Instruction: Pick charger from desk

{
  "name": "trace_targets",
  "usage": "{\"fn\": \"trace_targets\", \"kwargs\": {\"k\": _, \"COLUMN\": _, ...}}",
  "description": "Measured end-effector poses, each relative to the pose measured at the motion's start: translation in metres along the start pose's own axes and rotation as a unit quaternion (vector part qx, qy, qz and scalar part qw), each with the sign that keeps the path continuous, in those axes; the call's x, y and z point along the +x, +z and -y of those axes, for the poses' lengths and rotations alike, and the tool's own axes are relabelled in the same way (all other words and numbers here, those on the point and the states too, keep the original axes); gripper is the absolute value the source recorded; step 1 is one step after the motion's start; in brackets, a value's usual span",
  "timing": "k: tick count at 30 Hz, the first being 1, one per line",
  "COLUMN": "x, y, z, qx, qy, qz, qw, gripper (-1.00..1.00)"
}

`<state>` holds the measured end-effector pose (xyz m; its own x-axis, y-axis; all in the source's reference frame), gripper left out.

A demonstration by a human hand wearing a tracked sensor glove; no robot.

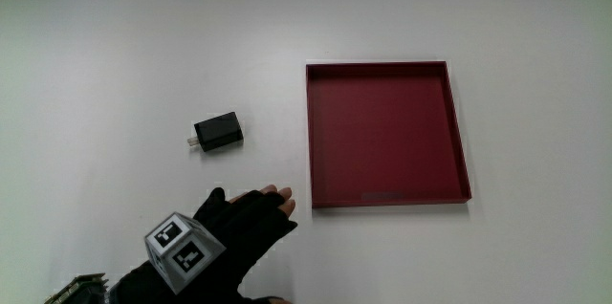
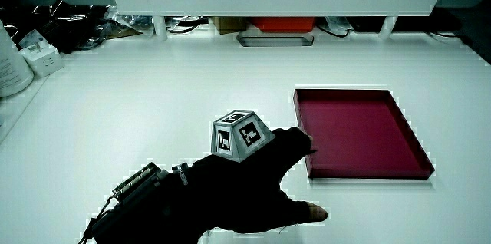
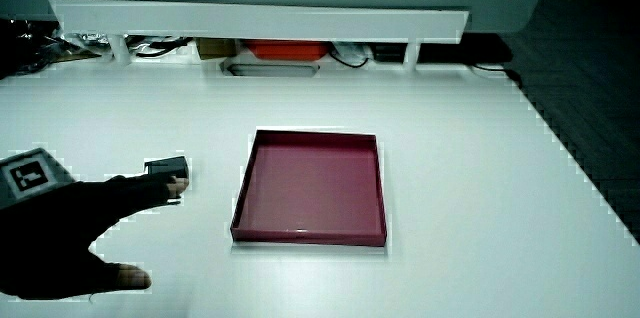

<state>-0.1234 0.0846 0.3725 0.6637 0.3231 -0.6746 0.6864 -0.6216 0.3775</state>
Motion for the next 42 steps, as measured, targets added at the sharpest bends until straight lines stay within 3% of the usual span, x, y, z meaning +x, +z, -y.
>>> {"fn": "trace_targets", "kwargs": {"k": 5, "x": -0.004, "y": 0.010, "z": -0.001, "qx": 0.021, "qy": 0.003, "qz": -0.029, "qw": 0.9994, "gripper": 0.00}}
{"fn": "trace_targets", "kwargs": {"k": 6, "x": -0.007, "y": 0.011, "z": 0.000, "qx": 0.036, "qy": 0.009, "qz": -0.023, "qw": 0.9990, "gripper": 0.00}}
{"fn": "trace_targets", "kwargs": {"k": 7, "x": -0.005, "y": 0.017, "z": -0.001, "qx": 0.040, "qy": 0.009, "qz": -0.052, "qw": 0.9978, "gripper": 0.00}}
{"fn": "trace_targets", "kwargs": {"k": 8, "x": -0.011, "y": 0.016, "z": -0.001, "qx": 0.051, "qy": 0.008, "qz": -0.035, "qw": 0.9981, "gripper": 0.00}}
{"fn": "trace_targets", "kwargs": {"k": 9, "x": -0.009, "y": 0.022, "z": -0.002, "qx": 0.054, "qy": 0.017, "qz": -0.038, "qw": 0.9976, "gripper": 0.00}}
{"fn": "trace_targets", "kwargs": {"k": 10, "x": -0.010, "y": 0.024, "z": -0.002, "qx": 0.057, "qy": 0.027, "qz": -0.047, "qw": 0.9969, "gripper": 0.00}}
{"fn": "trace_targets", "kwargs": {"k": 11, "x": -0.009, "y": 0.030, "z": -0.003, "qx": 0.066, "qy": 0.046, "qz": -0.081, "qw": 0.9935, "gripper": 0.00}}
{"fn": "trace_targets", "kwargs": {"k": 13, "x": -0.016, "y": 0.034, "z": -0.005, "qx": 0.080, "qy": 0.055, "qz": -0.079, "qw": 0.9922, "gripper": 0.00}}
{"fn": "trace_targets", "kwargs": {"k": 16, "x": -0.035, "y": 0.038, "z": -0.011, "qx": 0.101, "qy": 0.044, "qz": -0.019, "qw": 0.9938, "gripper": 0.00}}
{"fn": "trace_targets", "kwargs": {"k": 17, "x": -0.036, "y": 0.043, "z": -0.013, "qx": 0.107, "qy": 0.057, "qz": -0.033, "qw": 0.9921, "gripper": 0.00}}
{"fn": "trace_targets", "kwargs": {"k": 18, "x": -0.047, "y": 0.040, "z": -0.016, "qx": 0.119, "qy": 0.046, "qz": 0.002, "qw": 0.9918, "gripper": 0.00}}
{"fn": "trace_targets", "kwargs": {"k": 19, "x": -0.046, "y": 0.048, "z": -0.017, "qx": 0.122, "qy": 0.052, "qz": -0.028, "qw": 0.9908, "gripper": 0.00}}
{"fn": "trace_targets", "kwargs": {"k": 20, "x": -0.056, "y": 0.047, "z": -0.020, "qx": 0.128, "qy": 0.051, "qz": 0.002, "qw": 0.9905, "gripper": 0.00}}
{"fn": "trace_targets", "kwargs": {"k": 21, "x": -0.055, "y": 0.053, "z": -0.021, "qx": 0.125, "qy": 0.070, "qz": -0.025, "qw": 0.9894, "gripper": 0.00}}
{"fn": "trace_targets", "kwargs": {"k": 22, "x": -0.068, "y": 0.049, "z": -0.023, "qx": 0.113, "qy": 0.084, "qz": 0.043, "qw": 0.9891, "gripper": 0.00}}
{"fn": "trace_targets", "kwargs": {"k": 24, "x": -0.072, "y": 0.057, "z": -0.026, "qx": 0.133, "qy": 0.093, "qz": -0.001, "qw": 0.9867, "gripper": 0.00}}
{"fn": "trace_targets", "kwargs": {"k": 25, "x": -0.080, "y": 0.055, "z": -0.029, "qx": 0.125, "qy": 0.099, "qz": 0.026, "qw": 0.9869, "gripper": 0.00}}
{"fn": "trace_targets", "kwargs": {"k": 26, "x": -0.084, "y": 0.057, "z": -0.032, "qx": 0.129, "qy": 0.104, "qz": 0.009, "qw": 0.9861, "gripper": 0.00}}
{"fn": "trace_targets", "kwargs": {"k": 30, "x": -0.099, "y": 0.059, "z": -0.038, "qx": 0.117, "qy": 0.144, "qz": 0.021, "qw": 0.9825, "gripper": 0.00}}
{"fn": "trace_targets", "kwargs": {"k": 31, "x": -0.105, "y": 0.057, "z": -0.040, "qx": 0.109, "qy": 0.161, "qz": 0.046, "qw": 0.9798, "gripper": 0.00}}
{"fn": "trace_targets", "kwargs": {"k": 32, "x": -0.109, "y": 0.057, "z": -0.041, "qx": 0.116, "qy": 0.154, "qz": 0.033, "qw": 0.9807, "gripper": 0.00}}
{"fn": "trace_targets", "kwargs": {"k": 34, "x": -0.115, "y": 0.057, "z": -0.045, "qx": 0.102, "qy": 0.184, "qz": 0.038, "qw": 0.9768, "gripper": 0.00}}
{"fn": "trace_targets", "kwargs": {"k": 37, "x": -0.130, "y": 0.055, "z": -0.051, "qx": 0.101, "qy": 0.192, "qz": 0.037, "qw": 0.9756, "gripper": 0.00}}
{"fn": "trace_targets", "kwargs": {"k": 42, "x": -0.152, "y": 0.048, "z": -0.055, "qx": 0.078, "qy": 0.237, "qz": 0.055, "qw": 0.9669, "gripper": 0.00}}
